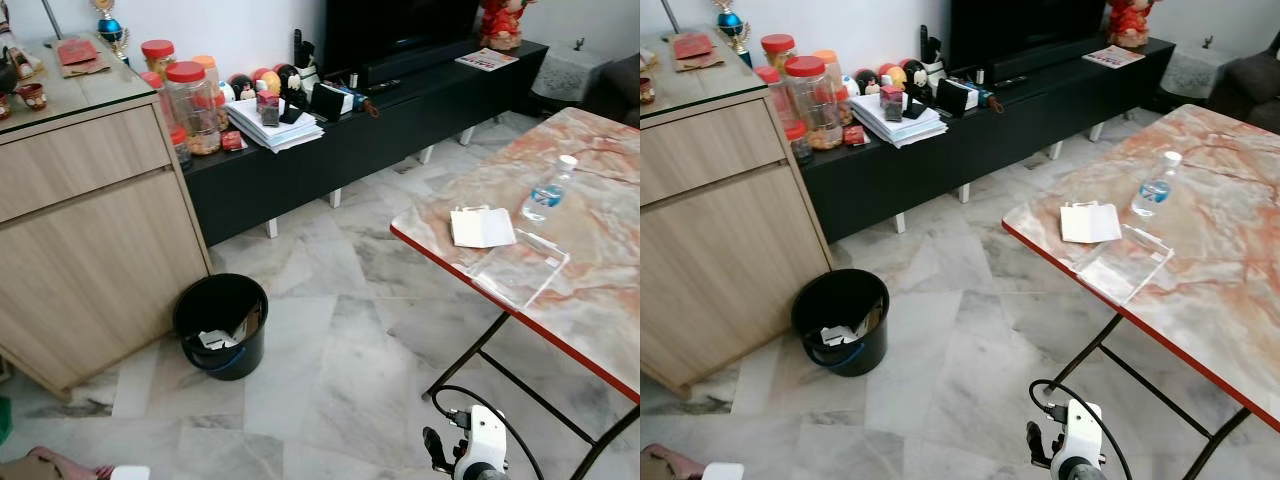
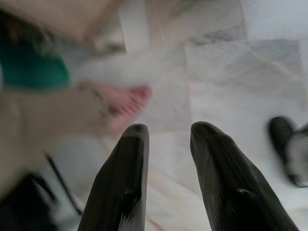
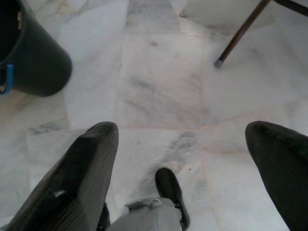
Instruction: Picking trash to rubbish bin
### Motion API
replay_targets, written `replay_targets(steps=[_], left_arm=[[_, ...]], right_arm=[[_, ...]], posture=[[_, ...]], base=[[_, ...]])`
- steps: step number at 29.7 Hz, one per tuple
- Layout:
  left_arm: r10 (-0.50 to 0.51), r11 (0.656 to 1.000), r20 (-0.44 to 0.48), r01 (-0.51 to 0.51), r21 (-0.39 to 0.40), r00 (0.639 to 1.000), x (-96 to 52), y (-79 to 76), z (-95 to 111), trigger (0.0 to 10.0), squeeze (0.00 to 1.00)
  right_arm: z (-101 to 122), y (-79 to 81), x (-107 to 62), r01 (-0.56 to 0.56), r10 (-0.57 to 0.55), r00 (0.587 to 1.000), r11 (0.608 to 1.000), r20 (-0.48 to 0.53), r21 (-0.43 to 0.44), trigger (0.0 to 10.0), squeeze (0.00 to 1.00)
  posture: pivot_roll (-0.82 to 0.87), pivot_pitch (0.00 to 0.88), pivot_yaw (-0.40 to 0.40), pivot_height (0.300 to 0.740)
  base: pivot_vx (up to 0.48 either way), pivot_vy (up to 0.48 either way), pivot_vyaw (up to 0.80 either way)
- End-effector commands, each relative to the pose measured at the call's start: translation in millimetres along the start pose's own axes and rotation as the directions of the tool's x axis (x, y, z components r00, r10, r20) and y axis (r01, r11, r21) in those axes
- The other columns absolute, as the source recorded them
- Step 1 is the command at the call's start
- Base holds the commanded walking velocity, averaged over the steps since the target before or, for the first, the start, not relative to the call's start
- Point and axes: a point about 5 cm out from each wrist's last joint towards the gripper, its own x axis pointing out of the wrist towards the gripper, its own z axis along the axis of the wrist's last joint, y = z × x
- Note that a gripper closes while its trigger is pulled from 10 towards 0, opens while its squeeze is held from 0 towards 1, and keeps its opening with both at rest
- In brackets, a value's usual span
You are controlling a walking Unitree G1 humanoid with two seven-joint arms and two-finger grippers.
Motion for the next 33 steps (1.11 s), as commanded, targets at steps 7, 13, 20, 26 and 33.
replay_targets(steps=[7,13,20,26,33], left_arm=[[-0.017,0.986,0.133,-0.005,0.167,0.991,7.8,-10.5,33.2,10.0,0.0],[-0.042,0.976,0.322,-0.03,0.214,0.946,12.8,-23.5,82.4,10.0,0.0],[-0.022,0.972,0.355,-0.064,0.228,0.934,14.9,-17.4,92.2,10.0,0.0],[-0.018,0.966,0.364,-0.078,0.246,0.931,14.0,-22.2,93.1,10.0,0.0],[-0.029,0.964,0.372,-0.072,0.254,0.928,13.5,-25.4,94.7,10.0,0.0]], right_arm=[[-0.5,-2.4,-0.6,0.016,-0.016,1.0,1.0,0.003,0.023,10.0,0.0],[-2.5,-6.7,-1.8,0.024,-0.024,1.0,1.0,-0.011,0.018,10.0,0.0],[-2.2,-8.5,-2.1,0.03,-0.03,0.999,0.999,-0.013,0.017,10.0,0.0],[-5.2,-8.9,-2.9,0.033,-0.033,0.999,0.999,-0.02,0.02,10.0,0.0],[-7.4,-9.9,-3.6,0.034,-0.033,0.999,0.999,-0.027,0.016,10.0,0.0]], posture=[[0.04,0.055,0.001,0.74],[0.04,0.07,-0.015,0.74],[0.04,0.07,-0.01,0.74],[0.03,0.043,-0.005,0.74],[0.03,0.018,-0.003,0.74]], base=[[0.0,0.0,-0.8],[0.0,0.0,-0.8],[0.0,0.0,-0.8],[0.0,-0.056,-0.8],[0.0,-0.175,-0.8]])
